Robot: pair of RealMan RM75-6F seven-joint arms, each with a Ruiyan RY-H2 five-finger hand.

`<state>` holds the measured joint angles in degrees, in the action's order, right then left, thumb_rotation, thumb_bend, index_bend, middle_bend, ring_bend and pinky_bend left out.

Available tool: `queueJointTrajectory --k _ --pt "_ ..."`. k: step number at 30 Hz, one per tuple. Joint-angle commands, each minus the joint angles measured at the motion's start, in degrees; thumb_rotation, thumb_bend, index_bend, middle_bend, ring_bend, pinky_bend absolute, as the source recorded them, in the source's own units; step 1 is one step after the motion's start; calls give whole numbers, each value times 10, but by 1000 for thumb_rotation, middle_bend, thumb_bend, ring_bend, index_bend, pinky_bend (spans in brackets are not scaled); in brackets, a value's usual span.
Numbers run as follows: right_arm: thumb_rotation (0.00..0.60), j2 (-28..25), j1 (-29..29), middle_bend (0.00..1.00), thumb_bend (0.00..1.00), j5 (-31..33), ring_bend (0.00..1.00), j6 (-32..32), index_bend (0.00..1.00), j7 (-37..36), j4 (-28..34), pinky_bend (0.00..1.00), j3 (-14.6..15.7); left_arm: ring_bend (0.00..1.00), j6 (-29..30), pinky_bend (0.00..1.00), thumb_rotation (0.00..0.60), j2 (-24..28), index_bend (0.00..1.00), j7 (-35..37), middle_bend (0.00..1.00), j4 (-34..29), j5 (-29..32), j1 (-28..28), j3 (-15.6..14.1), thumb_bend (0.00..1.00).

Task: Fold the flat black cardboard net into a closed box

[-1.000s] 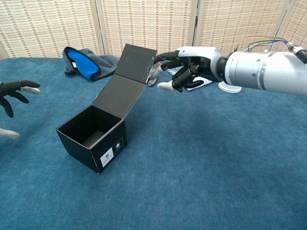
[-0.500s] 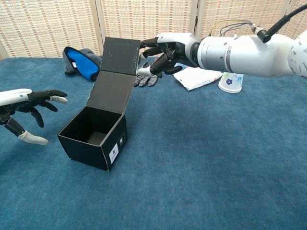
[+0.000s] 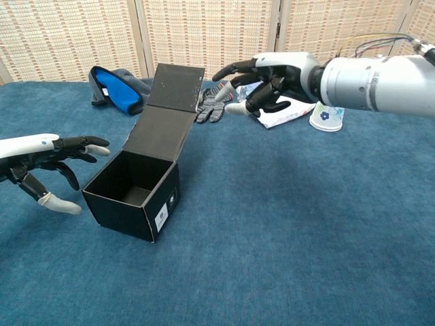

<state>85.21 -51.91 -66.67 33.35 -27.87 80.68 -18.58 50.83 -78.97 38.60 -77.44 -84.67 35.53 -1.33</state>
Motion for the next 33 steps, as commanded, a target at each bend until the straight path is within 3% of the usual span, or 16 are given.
queueJointTrajectory --k 1,9,17,26,33 --pt "600 -14 20 227 357 -20 709 12 112 -18 19 980 13 67 -10 328 600 1 0 19 0 -3 -3 2 -3 78" --pt "600 -43 57 237 356 -65 709 45 112 -61 48 980 31 55 -23 324 600 -13 0 124 0 16 -27 16 -3 78" --pt "600 -57 74 237 357 -84 709 65 112 -85 57 979 41 55 -6 324 600 -45 0 159 0 38 -44 22 -3 78" --pt "600 -58 78 239 357 -96 709 74 112 -96 57 980 50 31 4 304 600 -78 0 149 0 35 -27 21 10 77" --pt "600 -56 81 244 357 -103 709 80 112 -108 54 979 58 1 0 259 600 -94 0 89 0 29 18 10 24 78"
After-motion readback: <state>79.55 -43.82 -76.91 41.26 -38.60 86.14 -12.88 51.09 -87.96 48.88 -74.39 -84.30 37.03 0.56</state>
